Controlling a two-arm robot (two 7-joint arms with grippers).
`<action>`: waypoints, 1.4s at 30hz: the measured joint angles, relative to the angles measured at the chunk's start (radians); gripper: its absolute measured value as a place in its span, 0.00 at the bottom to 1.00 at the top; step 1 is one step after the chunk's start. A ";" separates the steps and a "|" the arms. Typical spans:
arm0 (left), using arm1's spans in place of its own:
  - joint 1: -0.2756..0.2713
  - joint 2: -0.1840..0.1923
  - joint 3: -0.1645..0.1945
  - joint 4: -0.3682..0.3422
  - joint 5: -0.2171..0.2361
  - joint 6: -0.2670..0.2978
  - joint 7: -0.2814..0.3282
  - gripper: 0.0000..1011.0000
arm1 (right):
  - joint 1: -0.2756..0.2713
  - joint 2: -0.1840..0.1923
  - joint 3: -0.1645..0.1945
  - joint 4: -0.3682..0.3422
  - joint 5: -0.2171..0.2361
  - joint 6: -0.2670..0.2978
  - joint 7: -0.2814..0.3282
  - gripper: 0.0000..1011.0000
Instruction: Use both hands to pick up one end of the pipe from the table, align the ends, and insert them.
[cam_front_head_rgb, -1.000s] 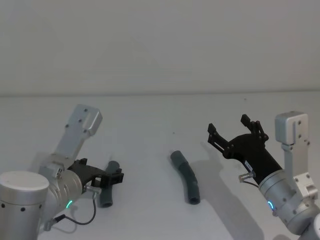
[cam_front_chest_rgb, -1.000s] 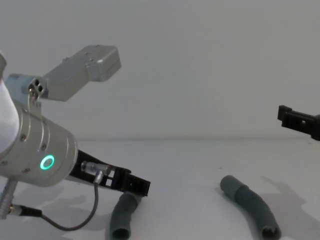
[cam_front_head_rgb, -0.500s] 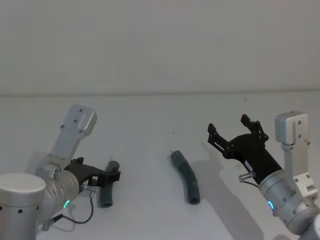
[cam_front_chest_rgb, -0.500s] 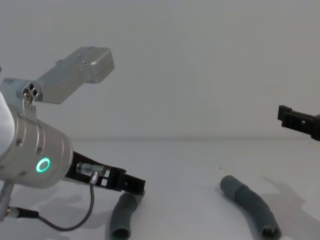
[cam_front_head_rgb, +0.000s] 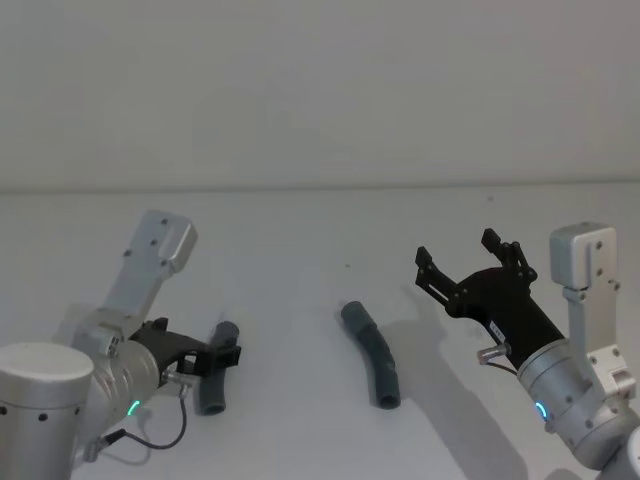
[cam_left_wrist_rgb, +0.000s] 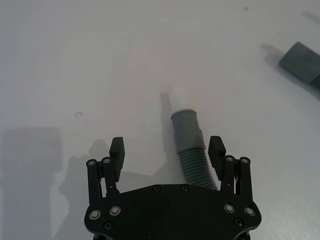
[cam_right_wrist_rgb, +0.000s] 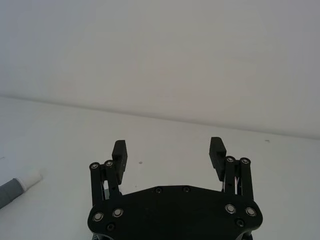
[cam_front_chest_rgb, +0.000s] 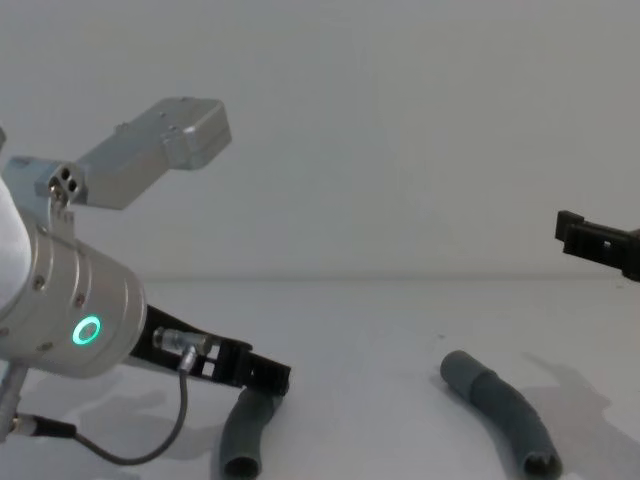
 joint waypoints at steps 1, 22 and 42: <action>-0.003 0.000 0.002 0.001 0.000 0.012 -0.002 0.99 | 0.000 0.000 0.000 0.000 0.000 0.000 0.000 0.99; -0.054 -0.040 0.048 0.078 0.017 0.099 -0.014 0.99 | 0.000 0.000 0.000 0.000 0.000 0.000 0.000 0.99; -0.086 -0.032 0.063 0.086 0.057 0.097 -0.011 0.99 | 0.000 0.000 0.000 0.000 0.000 0.000 0.000 0.99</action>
